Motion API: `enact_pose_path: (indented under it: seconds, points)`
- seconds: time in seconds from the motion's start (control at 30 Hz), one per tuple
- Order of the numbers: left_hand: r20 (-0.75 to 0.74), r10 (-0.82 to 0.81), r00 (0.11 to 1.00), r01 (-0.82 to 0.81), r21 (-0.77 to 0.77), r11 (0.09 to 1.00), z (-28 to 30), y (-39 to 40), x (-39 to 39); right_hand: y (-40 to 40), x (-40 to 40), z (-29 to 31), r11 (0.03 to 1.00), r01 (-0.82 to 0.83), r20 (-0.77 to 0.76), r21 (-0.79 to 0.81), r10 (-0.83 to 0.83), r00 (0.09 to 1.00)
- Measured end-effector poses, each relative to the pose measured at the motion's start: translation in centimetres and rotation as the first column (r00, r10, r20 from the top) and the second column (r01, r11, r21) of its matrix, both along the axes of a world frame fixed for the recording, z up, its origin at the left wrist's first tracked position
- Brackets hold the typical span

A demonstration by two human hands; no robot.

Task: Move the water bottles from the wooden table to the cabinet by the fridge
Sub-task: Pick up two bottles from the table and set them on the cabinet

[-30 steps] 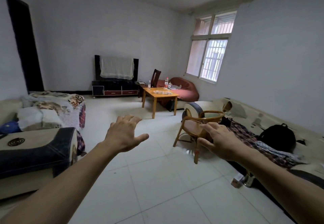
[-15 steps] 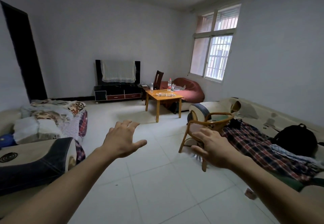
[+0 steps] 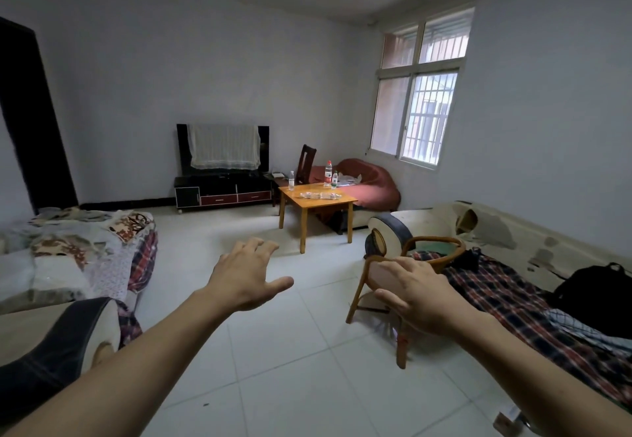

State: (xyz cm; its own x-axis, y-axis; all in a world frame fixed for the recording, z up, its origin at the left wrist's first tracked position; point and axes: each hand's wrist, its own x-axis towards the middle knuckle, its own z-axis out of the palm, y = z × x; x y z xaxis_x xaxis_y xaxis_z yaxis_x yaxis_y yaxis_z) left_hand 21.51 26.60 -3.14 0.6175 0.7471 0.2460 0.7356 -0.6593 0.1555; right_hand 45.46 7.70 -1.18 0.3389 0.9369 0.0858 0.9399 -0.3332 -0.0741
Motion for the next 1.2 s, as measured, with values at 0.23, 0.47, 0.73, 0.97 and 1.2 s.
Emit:
enact_pose_path:
  seconds: [0.23,0.47,0.73,0.97,1.2]
  points:
    - [0.001,-0.012,1.000,0.012,-0.056,0.998,-2.3,11.2,4.3,10.6,3.8,-1.2,1.000,0.026,0.040,0.001,-0.026,0.999]
    - [0.030,-0.001,1.000,0.003,-0.054,0.999,-0.7,25.4,7.1,24.1,7.1,0.0,0.998,0.024,0.050,0.050,-0.026,0.998]
    - [0.006,0.001,1.000,0.000,-0.123,0.992,-3.5,36.1,10.6,35.5,11.2,-2.0,0.996,0.016,0.074,0.093,-0.023,0.997]
    - [-0.048,-0.027,0.998,0.022,-0.093,0.995,-4.5,45.0,18.7,45.5,20.1,-4.0,0.988,0.034,0.029,0.151,-0.039,0.999]
    - [-0.062,-0.053,0.997,0.049,-0.076,0.996,-2.1,54.7,28.0,56.3,30.6,-3.7,0.987,0.050,-0.004,0.151,-0.050,0.999]
